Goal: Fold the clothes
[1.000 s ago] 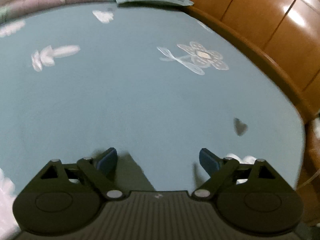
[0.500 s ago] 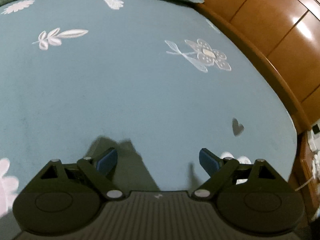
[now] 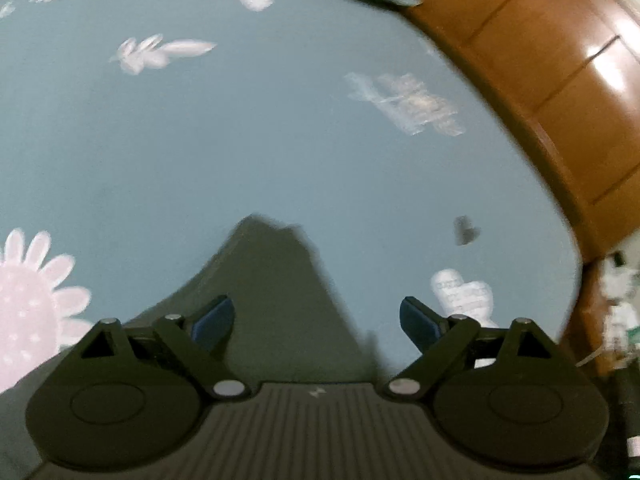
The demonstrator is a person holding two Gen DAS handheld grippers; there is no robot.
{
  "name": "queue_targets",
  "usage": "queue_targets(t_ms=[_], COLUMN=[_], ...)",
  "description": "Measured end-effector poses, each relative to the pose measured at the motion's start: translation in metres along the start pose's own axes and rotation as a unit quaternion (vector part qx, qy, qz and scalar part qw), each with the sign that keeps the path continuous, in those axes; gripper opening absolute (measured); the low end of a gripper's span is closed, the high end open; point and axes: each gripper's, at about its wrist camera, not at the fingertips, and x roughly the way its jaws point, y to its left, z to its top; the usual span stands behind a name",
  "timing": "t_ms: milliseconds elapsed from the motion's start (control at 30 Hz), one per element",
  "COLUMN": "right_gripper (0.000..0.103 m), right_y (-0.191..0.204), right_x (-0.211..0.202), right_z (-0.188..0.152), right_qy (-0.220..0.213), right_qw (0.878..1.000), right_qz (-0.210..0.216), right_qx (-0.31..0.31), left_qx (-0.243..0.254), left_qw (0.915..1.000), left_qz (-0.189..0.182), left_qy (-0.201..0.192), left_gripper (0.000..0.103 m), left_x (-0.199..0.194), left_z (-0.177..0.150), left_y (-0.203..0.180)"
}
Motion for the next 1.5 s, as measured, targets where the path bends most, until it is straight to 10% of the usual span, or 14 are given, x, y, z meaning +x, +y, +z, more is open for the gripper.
queue_targets(t_ms=[367,700,1033,1500], right_gripper=[0.048,0.056,0.062,0.07], right_y=[0.009,0.019,0.065,0.085], right_x=[-0.007,-0.01,0.038,0.046], right_z=[0.002,0.027,0.037,0.04], right_qy=[-0.003,-0.014,0.05,0.067], right_qw=[1.0,0.998,0.993,0.978], right_qz=[-0.006,-0.053,-0.099,-0.196], right_qx=[-0.005,-0.01,-0.044,-0.001], left_qx=[0.002,0.087,0.067,0.076], left_qw=[0.9936,0.9847,0.9926,0.9944], left_qz=[0.041,0.145,0.095,0.041], left_qy=[-0.106,-0.041,-0.035,-0.061], left_gripper=[0.09,0.091,0.091,0.092], left_x=[-0.081,-0.138,-0.132,-0.134], left_z=[0.014,-0.086,-0.144,-0.116], left_y=[0.02,0.04,0.085,0.106])
